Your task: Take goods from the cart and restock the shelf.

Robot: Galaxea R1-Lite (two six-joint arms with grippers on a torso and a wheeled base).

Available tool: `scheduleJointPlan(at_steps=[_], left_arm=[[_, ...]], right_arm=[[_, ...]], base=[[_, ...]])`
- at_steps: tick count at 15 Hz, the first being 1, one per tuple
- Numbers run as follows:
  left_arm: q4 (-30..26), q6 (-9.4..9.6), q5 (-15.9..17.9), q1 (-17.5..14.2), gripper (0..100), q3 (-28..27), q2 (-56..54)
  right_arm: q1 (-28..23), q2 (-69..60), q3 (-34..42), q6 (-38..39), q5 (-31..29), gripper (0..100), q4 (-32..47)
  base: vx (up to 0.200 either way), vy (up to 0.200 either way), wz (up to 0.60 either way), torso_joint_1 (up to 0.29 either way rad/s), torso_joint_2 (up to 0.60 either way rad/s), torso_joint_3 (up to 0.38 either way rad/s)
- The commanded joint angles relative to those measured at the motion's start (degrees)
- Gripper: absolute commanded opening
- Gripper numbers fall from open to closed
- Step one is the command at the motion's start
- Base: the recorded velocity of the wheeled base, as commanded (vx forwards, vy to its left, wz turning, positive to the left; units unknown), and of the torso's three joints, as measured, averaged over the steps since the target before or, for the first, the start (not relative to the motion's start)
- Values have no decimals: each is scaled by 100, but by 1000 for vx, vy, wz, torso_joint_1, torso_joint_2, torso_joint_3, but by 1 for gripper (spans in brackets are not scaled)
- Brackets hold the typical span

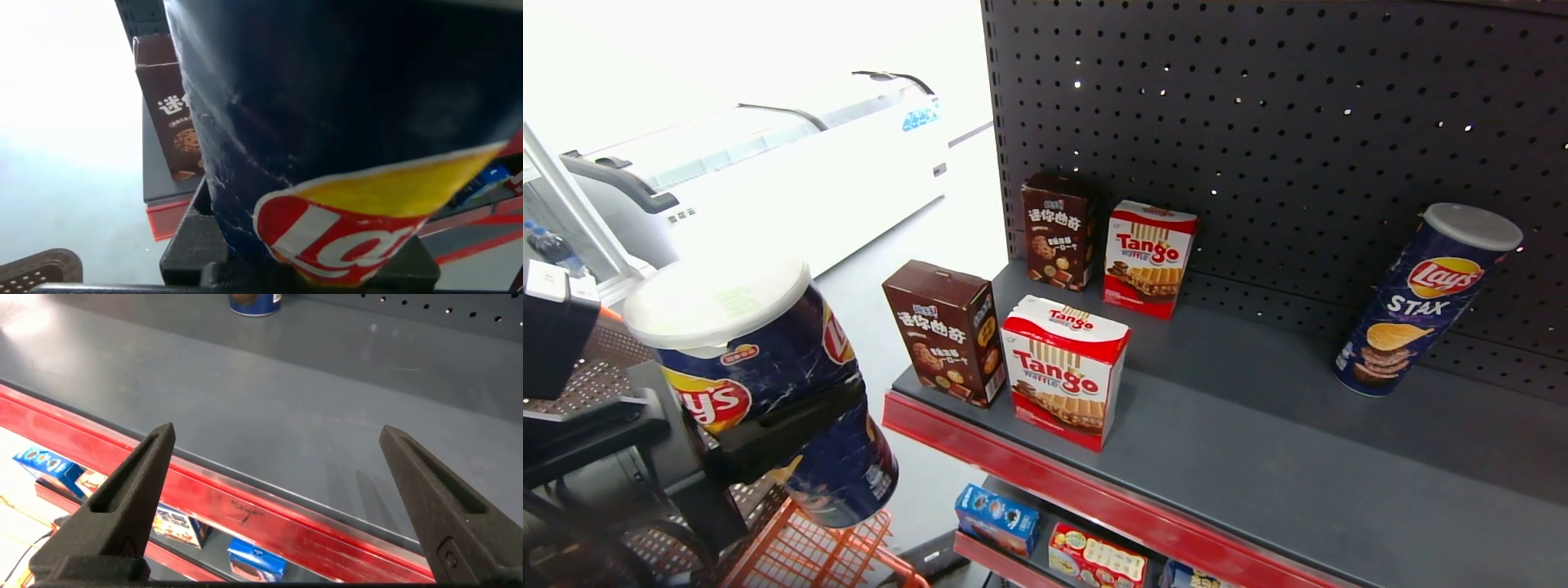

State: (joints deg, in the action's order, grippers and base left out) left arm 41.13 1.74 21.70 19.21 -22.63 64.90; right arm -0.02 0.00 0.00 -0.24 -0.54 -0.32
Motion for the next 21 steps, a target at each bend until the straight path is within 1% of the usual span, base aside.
scheduleJointPlan(at_steps=[1, 6, 8, 10, 11, 12, 13, 14, 15, 16, 17, 19, 21], left_arm=[[0, 1, 1, 4, 0, 4, 40], [0, 37, 124, 48, 0, 4, 22], [9, 45, 309, 74, 0, 4, 31], [0, 45, 643, 171, 0, -31, 5], [9, 37, 730, 215, 0, -31, 5], [0, 37, 889, 302, 0, -31, -4], [0, 37, 941, 329, 0, -23, -4], [-9, 37, 1161, 390, 0, 4, -57], [-9, 28, 1258, 425, 0, 21, -83], [-17, 19, 1460, 487, 0, 21, -118], [-26, 19, 1592, 505, 0, 4, -127], [-26, 19, 1671, 548, 0, -23, -109], [-26, 10, 1645, 645, 0, -31, -109]], right_arm=[[-6, 0, 0, -2, 1, 100, -3], [2, 0, 0, -2, -8, 100, -3], [2, 0, 0, -2, 1, 100, -3], [2, 0, 0, -2, 1, 100, -3], [2, 0, 0, -2, 1, 100, -3], [2, 0, 0, -2, 1, 100, -3], [2, 0, 0, 7, 1, 100, -3], [2, 0, 0, 7, 1, 100, -3], [2, 0, 0, 7, 1, 100, -3], [2, 0, 0, 7, 1, 100, -3], [2, 0, 0, 7, -8, 100, -3], [2, 0, 0, 7, 1, 100, -3], [2, 0, 0, 7, 1, 100, -3]], base=[[0, 0, 0, 0, 0, 0], [0, 0, 0, 0, 0, 0], [0, 0, 0, 0, 0, 0], [0, 0, 0, 0, 0, 0], [0, 0, 0, 0, 0, 0], [0, 0, 0, 0, 0, 0], [0, 0, -600, 2, -2, 2], [0, 0, -600, 2, 2, 2], [0, 0, -600, 2, 2, 7], [0, 0, -600, -7, 2, 2], [0, 0, -600, 7, 2, -2], [0, 0, -600, 7, 5, 2], [0, 0, -600, 2, 5, 2]])
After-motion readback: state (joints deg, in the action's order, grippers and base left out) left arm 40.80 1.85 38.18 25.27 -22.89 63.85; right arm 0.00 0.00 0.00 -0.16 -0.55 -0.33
